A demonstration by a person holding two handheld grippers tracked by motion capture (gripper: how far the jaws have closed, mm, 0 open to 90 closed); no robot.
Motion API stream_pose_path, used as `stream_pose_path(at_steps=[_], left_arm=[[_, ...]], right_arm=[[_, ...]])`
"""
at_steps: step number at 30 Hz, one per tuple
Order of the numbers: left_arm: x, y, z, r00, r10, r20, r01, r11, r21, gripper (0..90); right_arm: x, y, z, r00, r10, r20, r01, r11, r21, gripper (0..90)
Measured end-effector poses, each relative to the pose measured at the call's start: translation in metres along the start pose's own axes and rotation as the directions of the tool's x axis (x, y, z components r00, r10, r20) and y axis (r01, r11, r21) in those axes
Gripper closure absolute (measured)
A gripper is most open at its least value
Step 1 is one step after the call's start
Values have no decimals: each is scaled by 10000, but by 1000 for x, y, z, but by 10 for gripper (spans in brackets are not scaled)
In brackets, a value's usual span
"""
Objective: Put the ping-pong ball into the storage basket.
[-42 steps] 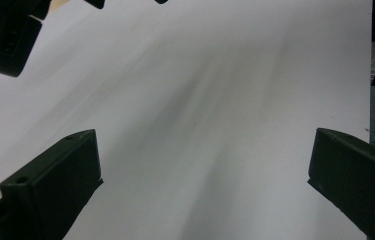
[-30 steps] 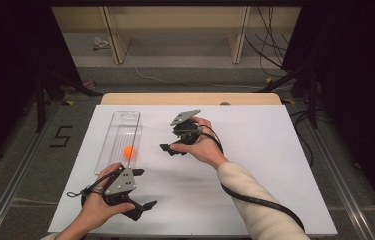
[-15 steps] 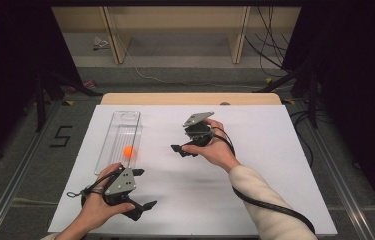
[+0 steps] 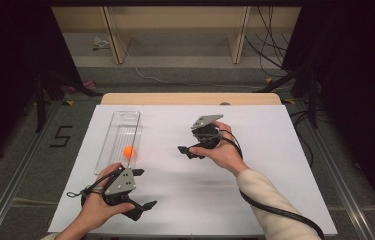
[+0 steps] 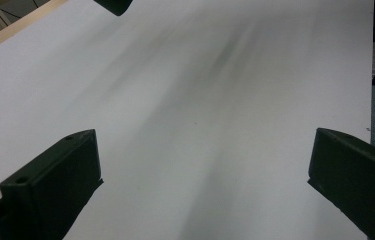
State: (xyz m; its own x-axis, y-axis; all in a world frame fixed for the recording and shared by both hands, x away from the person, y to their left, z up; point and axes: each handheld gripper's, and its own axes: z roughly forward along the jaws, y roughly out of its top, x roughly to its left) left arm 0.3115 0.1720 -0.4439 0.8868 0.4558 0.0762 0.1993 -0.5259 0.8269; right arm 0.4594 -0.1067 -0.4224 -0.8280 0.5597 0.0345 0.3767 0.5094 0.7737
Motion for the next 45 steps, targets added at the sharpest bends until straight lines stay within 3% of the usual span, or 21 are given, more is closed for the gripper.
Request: stream_pose_path(at_steps=[16,45], left_arm=[[0,0,0,10000,3,-5,-3,10000,3,0],[0,0,0,10000,-35,-51,35,10000,12,0]], right_arm=[[-15,-24,-27,9981,531,327,-525,9985,-175,174],[-20,-57,-61,9934,917,691,-886,9949,-472,175]])
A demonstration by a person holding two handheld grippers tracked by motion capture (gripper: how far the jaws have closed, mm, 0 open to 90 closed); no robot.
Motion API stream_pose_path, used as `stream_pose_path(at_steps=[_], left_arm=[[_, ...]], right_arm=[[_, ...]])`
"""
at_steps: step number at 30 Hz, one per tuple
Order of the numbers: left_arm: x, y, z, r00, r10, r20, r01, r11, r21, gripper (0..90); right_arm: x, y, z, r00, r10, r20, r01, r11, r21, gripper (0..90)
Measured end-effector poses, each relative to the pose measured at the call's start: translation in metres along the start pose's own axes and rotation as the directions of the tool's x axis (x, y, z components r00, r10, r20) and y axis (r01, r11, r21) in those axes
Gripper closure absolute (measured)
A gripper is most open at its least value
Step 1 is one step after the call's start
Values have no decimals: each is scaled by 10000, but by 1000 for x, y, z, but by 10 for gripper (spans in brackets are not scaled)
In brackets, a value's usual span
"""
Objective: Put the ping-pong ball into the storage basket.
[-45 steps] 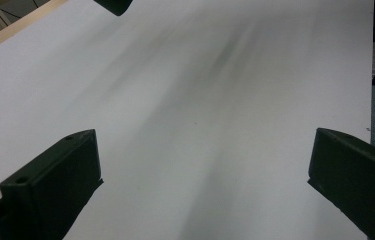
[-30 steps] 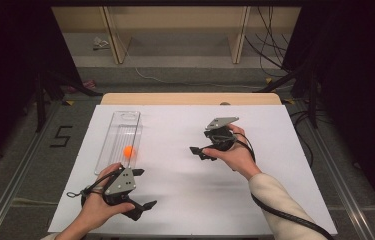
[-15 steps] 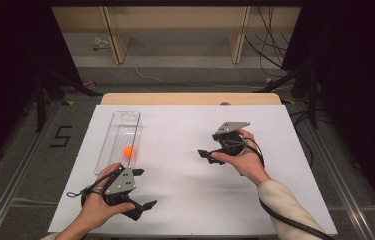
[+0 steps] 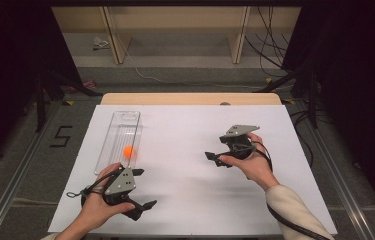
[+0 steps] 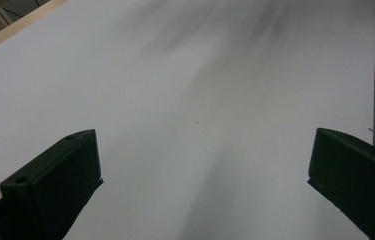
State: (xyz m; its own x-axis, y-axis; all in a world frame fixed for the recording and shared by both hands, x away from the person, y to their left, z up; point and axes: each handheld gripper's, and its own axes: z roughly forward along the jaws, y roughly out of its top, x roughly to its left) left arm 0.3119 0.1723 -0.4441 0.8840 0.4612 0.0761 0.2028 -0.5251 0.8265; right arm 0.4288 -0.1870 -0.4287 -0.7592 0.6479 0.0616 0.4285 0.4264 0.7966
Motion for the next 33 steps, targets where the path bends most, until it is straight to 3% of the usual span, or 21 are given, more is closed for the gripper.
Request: stream_pose_path(at_steps=[33], left_arm=[[0,0,0,10000,-22,-19,22,10000,10,0]], right_arm=[[-7,-31,-37,9987,242,455,-242,9997,1,173]])
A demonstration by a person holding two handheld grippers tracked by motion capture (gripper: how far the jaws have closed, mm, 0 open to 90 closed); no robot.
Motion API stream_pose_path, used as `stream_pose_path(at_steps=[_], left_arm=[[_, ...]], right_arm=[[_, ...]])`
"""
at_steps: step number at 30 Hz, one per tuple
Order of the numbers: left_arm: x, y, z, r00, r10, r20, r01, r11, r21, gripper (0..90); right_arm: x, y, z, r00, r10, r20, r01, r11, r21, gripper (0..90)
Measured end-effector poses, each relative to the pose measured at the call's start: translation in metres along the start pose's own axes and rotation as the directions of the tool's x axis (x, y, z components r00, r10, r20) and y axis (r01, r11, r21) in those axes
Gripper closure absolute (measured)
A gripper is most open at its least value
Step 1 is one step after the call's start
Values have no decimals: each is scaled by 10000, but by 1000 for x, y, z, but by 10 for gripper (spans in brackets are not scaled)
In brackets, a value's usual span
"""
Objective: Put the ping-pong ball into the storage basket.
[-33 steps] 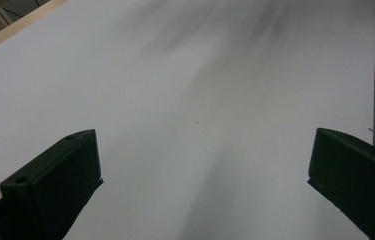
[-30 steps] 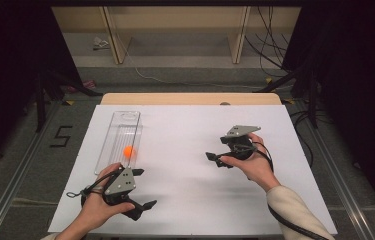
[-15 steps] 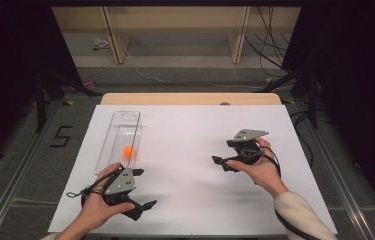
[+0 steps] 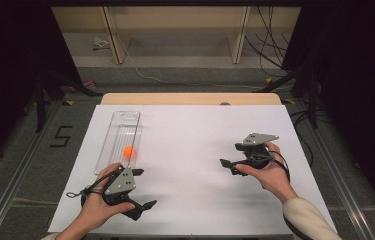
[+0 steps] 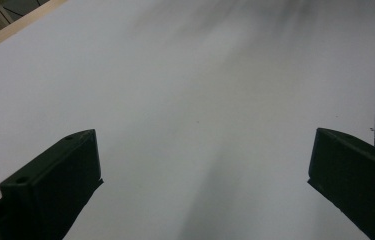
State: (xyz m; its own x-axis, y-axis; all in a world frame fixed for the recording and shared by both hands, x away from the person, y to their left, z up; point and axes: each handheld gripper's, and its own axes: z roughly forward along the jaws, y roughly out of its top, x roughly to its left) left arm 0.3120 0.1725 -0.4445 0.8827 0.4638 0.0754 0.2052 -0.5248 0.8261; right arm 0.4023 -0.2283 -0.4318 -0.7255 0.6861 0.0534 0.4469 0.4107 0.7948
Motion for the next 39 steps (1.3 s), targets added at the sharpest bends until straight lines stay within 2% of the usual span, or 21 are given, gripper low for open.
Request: stream_pose_path(at_steps=[39], left_arm=[[0,0,-1,10000,-25,-46,25,10000,4,0]], right_arm=[[-3,-26,-32,9994,227,249,-226,9997,-56,173]])
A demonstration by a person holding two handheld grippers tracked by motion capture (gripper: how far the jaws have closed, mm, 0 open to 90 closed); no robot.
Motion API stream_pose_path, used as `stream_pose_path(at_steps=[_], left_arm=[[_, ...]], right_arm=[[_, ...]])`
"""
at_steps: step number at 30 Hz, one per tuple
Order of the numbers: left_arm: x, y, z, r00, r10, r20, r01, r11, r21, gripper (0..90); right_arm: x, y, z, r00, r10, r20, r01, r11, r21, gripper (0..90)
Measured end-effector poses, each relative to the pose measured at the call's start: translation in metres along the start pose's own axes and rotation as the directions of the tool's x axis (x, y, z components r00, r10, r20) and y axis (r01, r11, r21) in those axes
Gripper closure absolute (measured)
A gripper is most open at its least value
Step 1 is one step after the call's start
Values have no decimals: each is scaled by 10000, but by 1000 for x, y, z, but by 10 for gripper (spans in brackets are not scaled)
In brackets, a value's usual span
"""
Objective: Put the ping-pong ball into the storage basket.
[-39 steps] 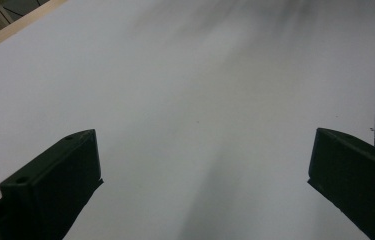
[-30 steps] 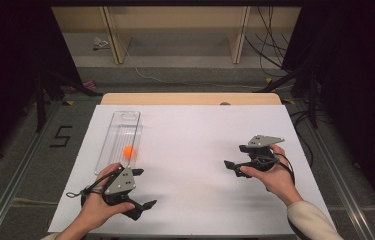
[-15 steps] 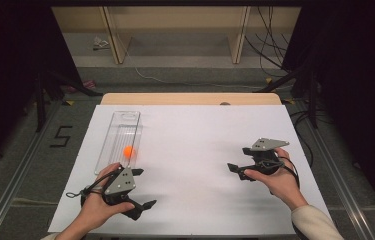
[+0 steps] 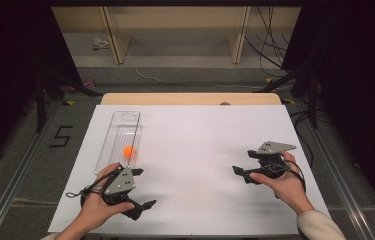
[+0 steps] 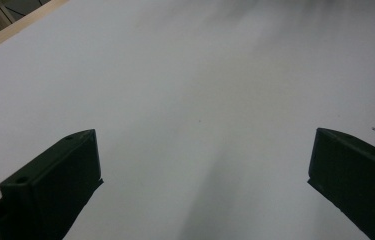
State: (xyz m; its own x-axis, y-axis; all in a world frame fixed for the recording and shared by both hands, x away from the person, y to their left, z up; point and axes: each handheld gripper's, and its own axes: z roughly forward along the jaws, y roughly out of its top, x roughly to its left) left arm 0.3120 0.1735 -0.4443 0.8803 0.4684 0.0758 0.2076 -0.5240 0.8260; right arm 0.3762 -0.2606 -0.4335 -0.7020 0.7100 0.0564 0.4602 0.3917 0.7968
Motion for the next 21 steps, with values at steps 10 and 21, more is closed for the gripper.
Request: stream_pose_path(at_steps=[10,21], left_arm=[[0,0,0,10000,43,-15,-43,10000,14,0],[0,0,0,10000,7,-22,-7,10000,-15,0]], right_arm=[[0,-5,-6,10000,31,24,-31,10000,6,172],[0,-11,-11,9999,106,88,-106,9999,-10,172]])
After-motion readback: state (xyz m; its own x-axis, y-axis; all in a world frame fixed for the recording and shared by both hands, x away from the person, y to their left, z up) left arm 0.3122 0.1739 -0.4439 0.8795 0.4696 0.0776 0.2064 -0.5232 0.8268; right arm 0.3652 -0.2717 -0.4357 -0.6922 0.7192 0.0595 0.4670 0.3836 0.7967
